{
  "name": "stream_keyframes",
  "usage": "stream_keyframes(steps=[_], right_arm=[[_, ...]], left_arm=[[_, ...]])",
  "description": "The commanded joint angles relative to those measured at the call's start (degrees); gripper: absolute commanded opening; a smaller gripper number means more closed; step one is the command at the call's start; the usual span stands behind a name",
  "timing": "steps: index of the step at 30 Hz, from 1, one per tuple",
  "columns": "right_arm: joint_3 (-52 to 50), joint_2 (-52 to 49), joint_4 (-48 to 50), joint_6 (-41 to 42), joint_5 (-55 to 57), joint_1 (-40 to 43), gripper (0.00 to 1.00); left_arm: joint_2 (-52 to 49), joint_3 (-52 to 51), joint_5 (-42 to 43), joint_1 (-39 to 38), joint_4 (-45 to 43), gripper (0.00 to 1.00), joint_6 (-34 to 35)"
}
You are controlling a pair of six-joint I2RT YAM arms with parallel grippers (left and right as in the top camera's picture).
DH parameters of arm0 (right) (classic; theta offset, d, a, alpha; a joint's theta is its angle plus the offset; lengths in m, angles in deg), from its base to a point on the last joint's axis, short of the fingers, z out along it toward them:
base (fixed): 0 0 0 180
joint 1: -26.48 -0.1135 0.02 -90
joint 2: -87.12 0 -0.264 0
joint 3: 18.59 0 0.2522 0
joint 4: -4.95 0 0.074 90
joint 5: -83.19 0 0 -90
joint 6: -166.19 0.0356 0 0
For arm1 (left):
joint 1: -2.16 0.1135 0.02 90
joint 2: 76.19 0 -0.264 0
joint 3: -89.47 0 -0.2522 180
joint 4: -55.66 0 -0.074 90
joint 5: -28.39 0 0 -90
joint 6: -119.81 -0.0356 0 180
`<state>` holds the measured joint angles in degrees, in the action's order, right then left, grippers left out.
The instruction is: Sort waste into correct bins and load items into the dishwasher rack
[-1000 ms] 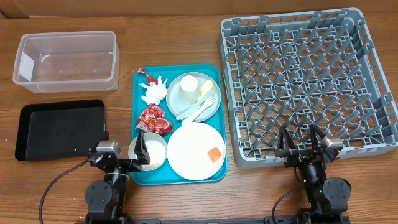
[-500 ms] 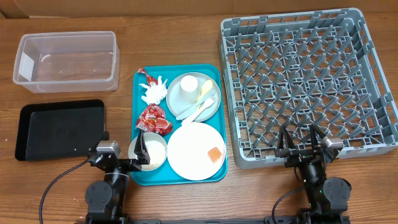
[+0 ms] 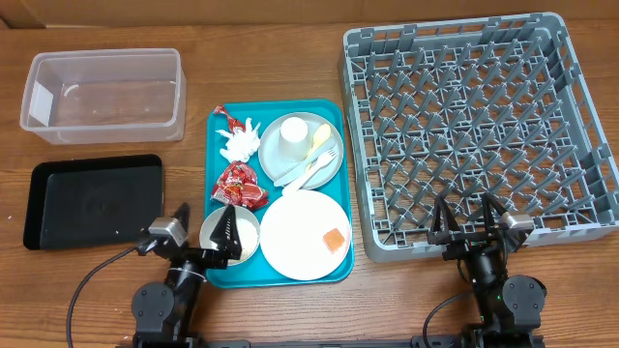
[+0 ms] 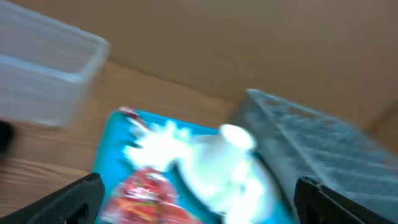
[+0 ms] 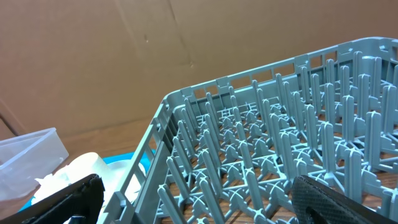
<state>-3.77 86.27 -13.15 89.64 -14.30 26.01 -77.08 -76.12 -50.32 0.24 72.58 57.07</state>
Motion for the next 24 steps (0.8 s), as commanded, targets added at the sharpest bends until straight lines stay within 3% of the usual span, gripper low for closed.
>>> stream_keyframes(steps=[1,5,9,13,19,24], right_arm=[[-0.6,0.5,0.2,0.0,0.3,0.1,1.00],[-0.6,0.5,0.2,0.0,0.3,0.1,1.00],[-0.6,0.5,0.2,0.0,0.3,0.1,1.00],[-0.6,0.5,0.2,0.0,0.3,0.1,1.00],[-0.6,0.5,0.2,0.0,0.3,0.1,1.00],[-0.6,0.5,0.2,0.0,0.3,0.1,1.00]], left_arm=[[0.6,-0.3,7.8,-0.4,-0.5,1.00,11.6],[0.6,-0.3,11.4,-0.4,-1.4,1.00,16.7],[0.6,0.4,16.5,-0.4,-4.3,1.00,10.6],[0.6,5.4,17.0,-0.4,-1.5,1.00,7.1],[-3.5,21.8,15.2,-0.4,11.8,1.00,-0.3],[-13.5,38.3,12.0,-0.4,30.3,1.00,-5.2]])
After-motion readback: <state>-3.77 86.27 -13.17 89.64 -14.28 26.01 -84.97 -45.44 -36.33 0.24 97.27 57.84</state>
